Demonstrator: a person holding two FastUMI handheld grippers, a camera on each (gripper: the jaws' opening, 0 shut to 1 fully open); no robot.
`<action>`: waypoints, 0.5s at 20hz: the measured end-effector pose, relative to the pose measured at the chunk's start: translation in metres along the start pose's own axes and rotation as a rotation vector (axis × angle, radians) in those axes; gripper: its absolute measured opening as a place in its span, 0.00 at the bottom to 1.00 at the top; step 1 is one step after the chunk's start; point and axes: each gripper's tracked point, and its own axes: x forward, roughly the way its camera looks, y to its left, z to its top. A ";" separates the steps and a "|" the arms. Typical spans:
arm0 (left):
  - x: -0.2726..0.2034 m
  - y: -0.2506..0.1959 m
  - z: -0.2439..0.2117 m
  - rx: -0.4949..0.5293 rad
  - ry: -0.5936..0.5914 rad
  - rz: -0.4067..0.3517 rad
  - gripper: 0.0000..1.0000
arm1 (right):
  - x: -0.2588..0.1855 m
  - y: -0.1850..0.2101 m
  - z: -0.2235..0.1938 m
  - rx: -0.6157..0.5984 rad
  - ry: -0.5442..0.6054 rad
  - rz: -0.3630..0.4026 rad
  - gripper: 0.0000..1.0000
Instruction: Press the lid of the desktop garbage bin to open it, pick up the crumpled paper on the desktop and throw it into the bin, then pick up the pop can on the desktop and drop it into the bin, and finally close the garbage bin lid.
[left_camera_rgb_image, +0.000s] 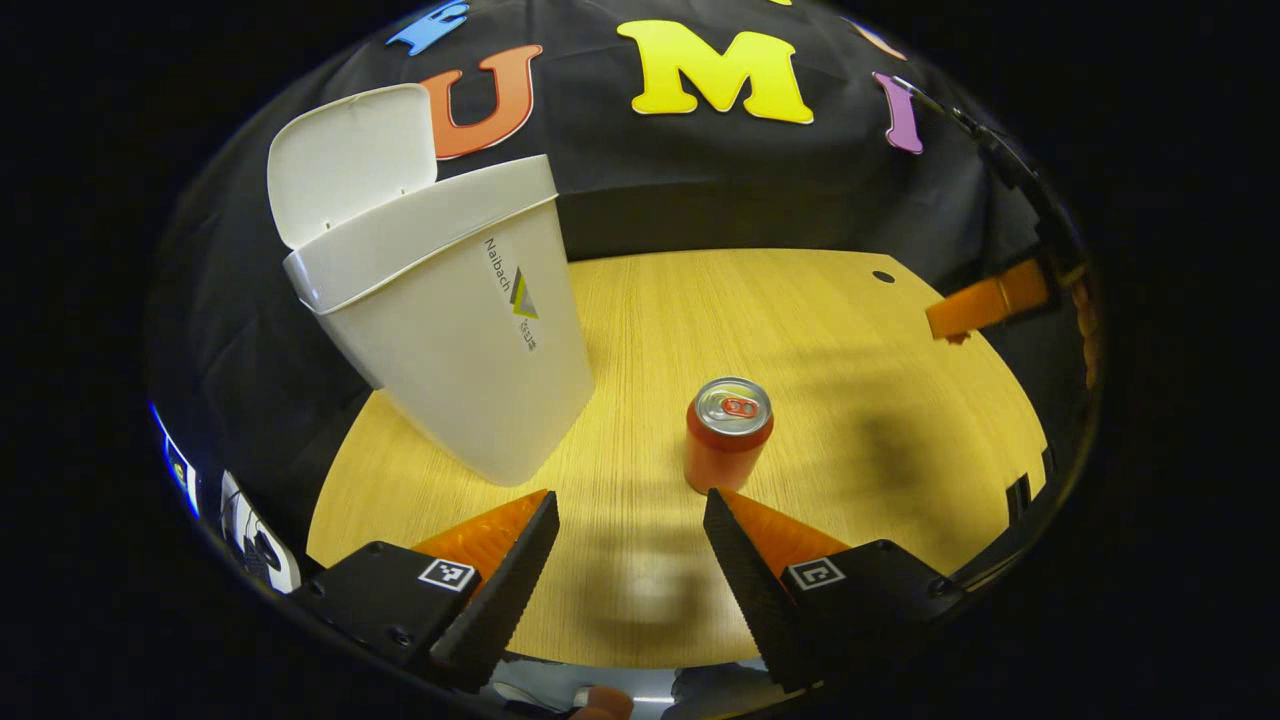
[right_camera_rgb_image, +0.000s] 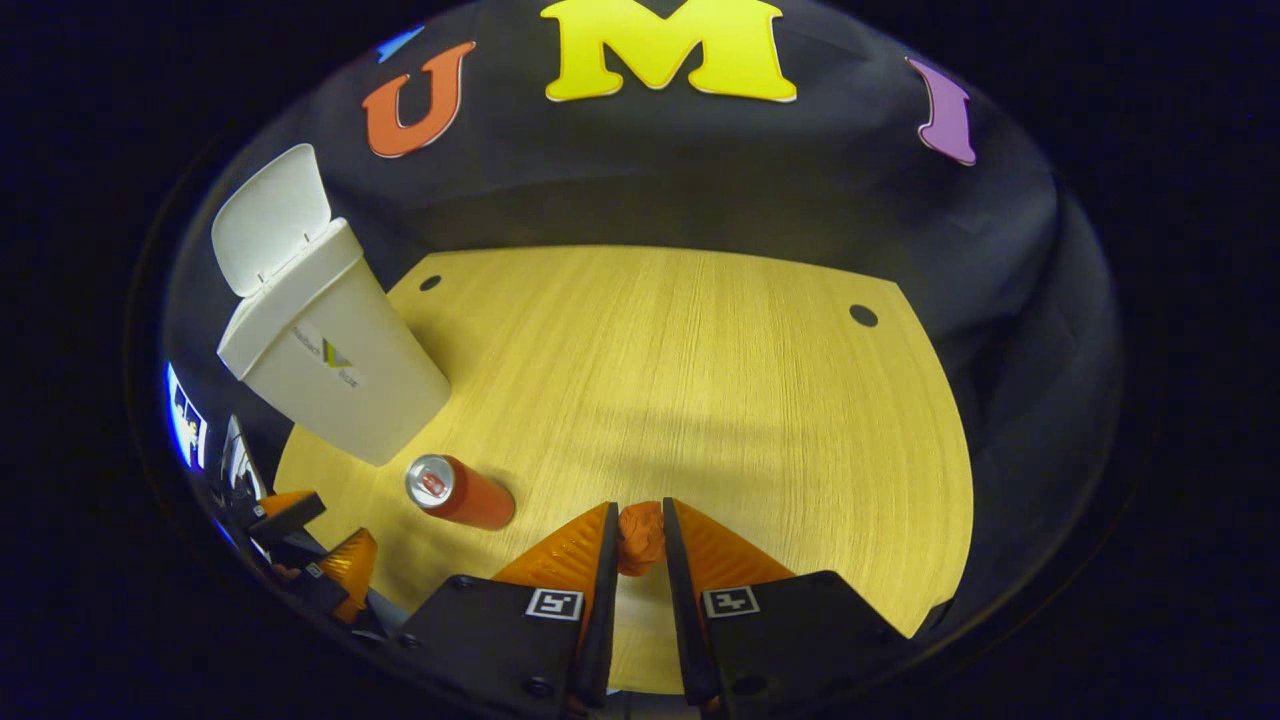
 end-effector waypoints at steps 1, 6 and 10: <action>-0.001 -0.001 0.000 0.010 -0.007 -0.006 0.97 | -0.013 0.006 0.017 -0.005 -0.034 0.013 0.27; -0.001 -0.006 0.001 0.030 -0.015 -0.050 0.97 | -0.064 0.044 0.080 -0.030 -0.174 0.092 0.29; -0.002 0.000 0.000 0.022 -0.019 -0.061 0.97 | -0.080 0.082 0.123 -0.060 -0.254 0.155 0.29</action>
